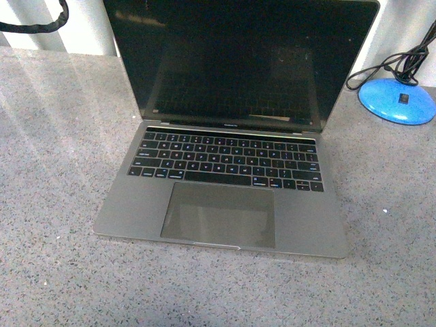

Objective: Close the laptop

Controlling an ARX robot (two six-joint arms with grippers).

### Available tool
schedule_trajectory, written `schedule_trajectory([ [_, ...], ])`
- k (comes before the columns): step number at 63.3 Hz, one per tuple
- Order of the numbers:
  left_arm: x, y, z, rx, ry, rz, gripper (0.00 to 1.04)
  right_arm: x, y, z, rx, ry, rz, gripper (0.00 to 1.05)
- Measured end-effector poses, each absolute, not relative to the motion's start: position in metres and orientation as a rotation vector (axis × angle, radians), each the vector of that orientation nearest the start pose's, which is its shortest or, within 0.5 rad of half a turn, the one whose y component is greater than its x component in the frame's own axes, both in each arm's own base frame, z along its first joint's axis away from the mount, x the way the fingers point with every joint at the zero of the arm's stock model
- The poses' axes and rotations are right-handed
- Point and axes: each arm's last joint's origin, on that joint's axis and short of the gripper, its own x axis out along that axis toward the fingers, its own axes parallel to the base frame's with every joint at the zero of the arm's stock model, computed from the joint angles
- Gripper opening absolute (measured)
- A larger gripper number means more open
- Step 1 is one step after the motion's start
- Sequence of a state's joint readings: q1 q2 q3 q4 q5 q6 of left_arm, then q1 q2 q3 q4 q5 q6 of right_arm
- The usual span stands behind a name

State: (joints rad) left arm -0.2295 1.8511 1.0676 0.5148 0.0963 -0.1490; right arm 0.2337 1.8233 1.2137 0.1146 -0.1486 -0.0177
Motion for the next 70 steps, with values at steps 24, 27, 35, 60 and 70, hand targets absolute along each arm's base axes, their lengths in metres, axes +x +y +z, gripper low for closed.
schedule_trajectory([
  [24, 0.387, -0.092, 0.205, -0.141, 0.347, -0.310, 0.04, 0.385, 0.095, 0.214, -0.031, 0.515, 0.357, 0.01],
  [27, 0.386, -0.091, 0.205, -0.140, 0.354, -0.320, 0.04, 0.383, 0.094, 0.213, -0.026, 0.519, 0.355, 0.01],
  [35, 0.385, -0.087, 0.205, -0.136, 0.395, -0.315, 0.04, 0.378, 0.093, 0.212, -0.015, 0.523, 0.341, 0.01],
  [60, 0.380, -0.080, 0.193, -0.135, 0.461, -0.298, 0.04, 0.365, 0.094, 0.199, -0.002, 0.567, 0.322, 0.01],
  [70, 0.378, -0.079, 0.190, -0.139, 0.473, -0.298, 0.04, 0.361, 0.098, 0.199, 0.005, 0.574, 0.324, 0.01],
])
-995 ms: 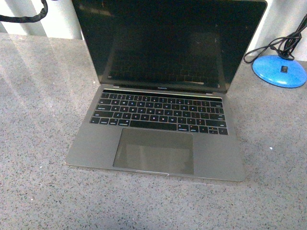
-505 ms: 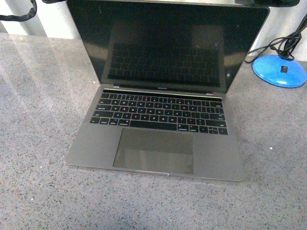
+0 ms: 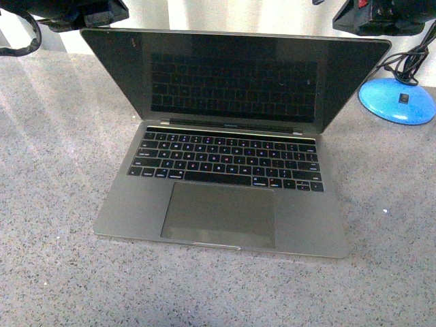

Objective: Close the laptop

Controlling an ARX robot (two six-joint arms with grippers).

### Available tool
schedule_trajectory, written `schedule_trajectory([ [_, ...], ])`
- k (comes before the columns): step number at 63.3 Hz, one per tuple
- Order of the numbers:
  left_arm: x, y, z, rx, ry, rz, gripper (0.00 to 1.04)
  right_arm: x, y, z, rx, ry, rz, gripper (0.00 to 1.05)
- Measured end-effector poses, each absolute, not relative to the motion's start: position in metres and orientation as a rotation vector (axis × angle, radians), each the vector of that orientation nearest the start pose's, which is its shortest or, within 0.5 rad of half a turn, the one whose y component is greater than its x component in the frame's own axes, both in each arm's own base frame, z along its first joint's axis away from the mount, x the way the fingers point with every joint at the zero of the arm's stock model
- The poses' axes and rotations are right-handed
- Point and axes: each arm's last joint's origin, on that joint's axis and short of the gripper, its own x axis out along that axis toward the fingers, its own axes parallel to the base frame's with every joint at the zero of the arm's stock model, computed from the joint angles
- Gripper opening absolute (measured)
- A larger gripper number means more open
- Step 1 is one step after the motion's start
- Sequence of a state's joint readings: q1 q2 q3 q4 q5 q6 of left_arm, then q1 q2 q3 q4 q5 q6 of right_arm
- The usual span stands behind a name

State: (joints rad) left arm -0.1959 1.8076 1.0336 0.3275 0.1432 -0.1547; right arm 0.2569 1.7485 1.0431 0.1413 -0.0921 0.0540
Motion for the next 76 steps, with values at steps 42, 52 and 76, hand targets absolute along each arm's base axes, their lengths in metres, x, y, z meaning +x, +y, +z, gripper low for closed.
schedule_trajectory([
  [42, 0.372, -0.075, 0.181, -0.165, 0.518, -0.313, 0.04, 0.341, 0.105, 0.179, 0.106, 0.672, 0.299, 0.01],
  [52, 0.370, -0.073, 0.177, -0.177, 0.534, -0.307, 0.04, 0.335, 0.105, 0.171, 0.127, 0.696, 0.293, 0.01],
  [76, 0.366, -0.069, 0.169, -0.185, 0.553, -0.298, 0.04, 0.331, 0.106, 0.166, 0.146, 0.707, 0.286, 0.01],
])
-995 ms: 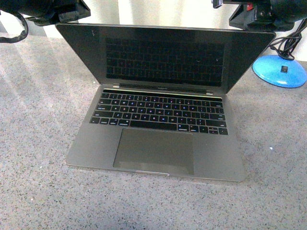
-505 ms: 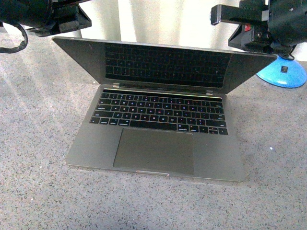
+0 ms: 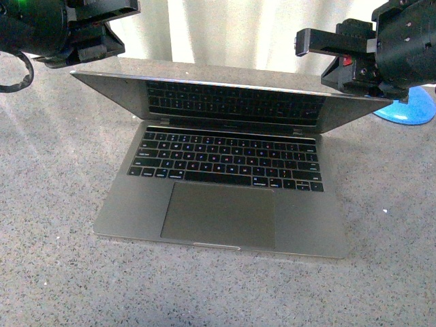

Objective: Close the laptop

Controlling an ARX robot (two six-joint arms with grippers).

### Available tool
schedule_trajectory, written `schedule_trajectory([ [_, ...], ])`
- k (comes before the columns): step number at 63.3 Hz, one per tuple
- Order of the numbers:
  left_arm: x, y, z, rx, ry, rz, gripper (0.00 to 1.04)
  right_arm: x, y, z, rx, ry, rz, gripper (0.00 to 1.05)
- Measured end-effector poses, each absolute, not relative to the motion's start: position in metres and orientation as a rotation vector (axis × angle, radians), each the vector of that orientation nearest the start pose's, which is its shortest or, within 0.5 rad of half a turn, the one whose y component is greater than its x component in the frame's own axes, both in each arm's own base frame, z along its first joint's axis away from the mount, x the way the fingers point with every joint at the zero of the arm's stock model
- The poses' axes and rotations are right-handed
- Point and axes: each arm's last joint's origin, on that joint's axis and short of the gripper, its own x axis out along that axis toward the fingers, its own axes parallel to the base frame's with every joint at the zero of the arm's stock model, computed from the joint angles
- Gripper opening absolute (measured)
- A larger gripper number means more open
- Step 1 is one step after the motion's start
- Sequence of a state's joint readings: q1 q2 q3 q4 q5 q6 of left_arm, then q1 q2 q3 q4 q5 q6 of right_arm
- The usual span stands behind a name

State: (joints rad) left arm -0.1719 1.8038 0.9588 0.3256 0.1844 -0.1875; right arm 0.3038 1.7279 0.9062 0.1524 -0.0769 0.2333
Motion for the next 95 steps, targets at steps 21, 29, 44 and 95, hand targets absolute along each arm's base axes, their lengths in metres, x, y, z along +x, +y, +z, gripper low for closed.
schedule_trajectory([
  [21, 0.358, -0.067, 0.158, -0.206, 0.580, -0.291, 0.04, 0.326, 0.104, 0.155, 0.142, 0.731, 0.282, 0.01],
  [29, 0.356, -0.067, 0.155, -0.218, 0.587, -0.291, 0.04, 0.324, 0.104, 0.151, 0.140, 0.742, 0.279, 0.01],
  [44, 0.350, -0.069, 0.149, -0.240, 0.610, -0.292, 0.04, 0.323, 0.104, 0.149, 0.139, 0.747, 0.278, 0.01],
  [95, 0.333, -0.071, 0.130, -0.319, 0.673, -0.286, 0.04, 0.315, 0.102, 0.132, 0.130, 0.790, 0.271, 0.01],
])
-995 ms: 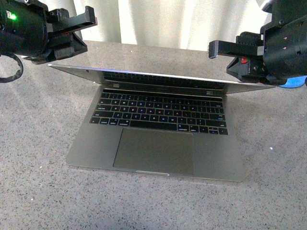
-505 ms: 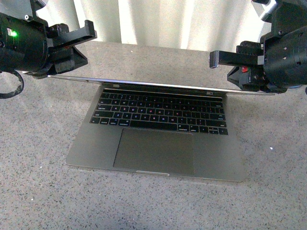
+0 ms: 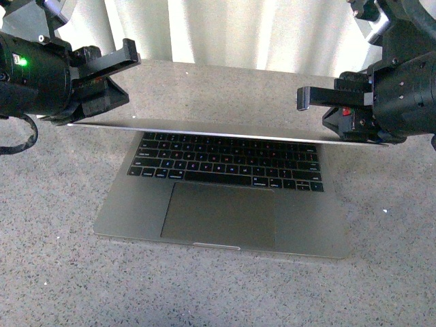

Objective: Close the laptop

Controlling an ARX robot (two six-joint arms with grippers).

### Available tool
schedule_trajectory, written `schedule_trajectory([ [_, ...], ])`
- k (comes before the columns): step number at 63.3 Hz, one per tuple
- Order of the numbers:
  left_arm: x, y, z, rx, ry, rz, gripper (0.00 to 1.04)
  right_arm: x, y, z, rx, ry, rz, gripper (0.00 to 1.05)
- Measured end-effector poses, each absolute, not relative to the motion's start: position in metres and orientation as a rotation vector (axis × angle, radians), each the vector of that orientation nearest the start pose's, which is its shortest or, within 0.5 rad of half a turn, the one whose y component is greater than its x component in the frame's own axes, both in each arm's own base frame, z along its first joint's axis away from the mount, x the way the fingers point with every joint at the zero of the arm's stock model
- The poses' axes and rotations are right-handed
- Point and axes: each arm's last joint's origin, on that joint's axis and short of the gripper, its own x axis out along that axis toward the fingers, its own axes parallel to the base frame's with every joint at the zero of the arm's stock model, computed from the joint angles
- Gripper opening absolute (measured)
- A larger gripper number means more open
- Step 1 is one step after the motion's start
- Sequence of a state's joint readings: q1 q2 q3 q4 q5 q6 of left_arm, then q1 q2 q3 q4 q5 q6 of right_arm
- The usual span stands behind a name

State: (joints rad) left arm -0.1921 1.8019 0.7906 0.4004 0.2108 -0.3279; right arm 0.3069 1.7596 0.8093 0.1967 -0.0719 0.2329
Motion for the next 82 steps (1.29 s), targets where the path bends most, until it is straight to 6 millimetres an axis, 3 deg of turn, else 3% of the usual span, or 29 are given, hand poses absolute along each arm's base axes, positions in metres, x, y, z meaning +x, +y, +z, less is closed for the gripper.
schedule_trajectory([
  [82, 0.313, -0.066, 0.109, -0.391, 0.724, -0.268, 0.04, 0.301, 0.102, 0.110, 0.136, 0.833, 0.269, 0.01],
])
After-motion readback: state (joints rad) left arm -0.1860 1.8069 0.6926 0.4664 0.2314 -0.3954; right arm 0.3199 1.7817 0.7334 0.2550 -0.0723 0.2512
